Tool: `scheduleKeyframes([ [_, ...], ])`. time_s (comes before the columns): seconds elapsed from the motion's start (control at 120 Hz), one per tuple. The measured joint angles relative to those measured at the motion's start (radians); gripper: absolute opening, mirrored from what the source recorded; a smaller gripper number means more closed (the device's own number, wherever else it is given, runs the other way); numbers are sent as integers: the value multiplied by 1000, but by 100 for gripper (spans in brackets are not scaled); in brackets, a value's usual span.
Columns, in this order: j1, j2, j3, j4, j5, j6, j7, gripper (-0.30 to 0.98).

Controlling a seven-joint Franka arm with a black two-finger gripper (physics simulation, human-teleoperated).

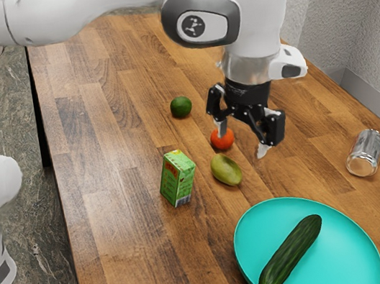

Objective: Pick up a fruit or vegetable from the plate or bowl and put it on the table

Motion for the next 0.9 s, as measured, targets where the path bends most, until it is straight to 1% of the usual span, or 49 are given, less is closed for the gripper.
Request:
scheduleKeyframes([
  [0.025, 96, -40, -105, 22, -20, -6, -4, 67],
  [0.058, 162, -77, -188, 39, -41, -13, -9, 67],
  [0.1, 207, -101, -240, 48, -61, -19, -14, 67],
  [0.15, 231, -117, -267, 50, -78, -17, -21, 67],
  [0.317, 248, -130, -291, 60, -100, -5, -38, 67],
  [0.9, 258, -193, -322, 52, -116, 116, -66, 67],
])
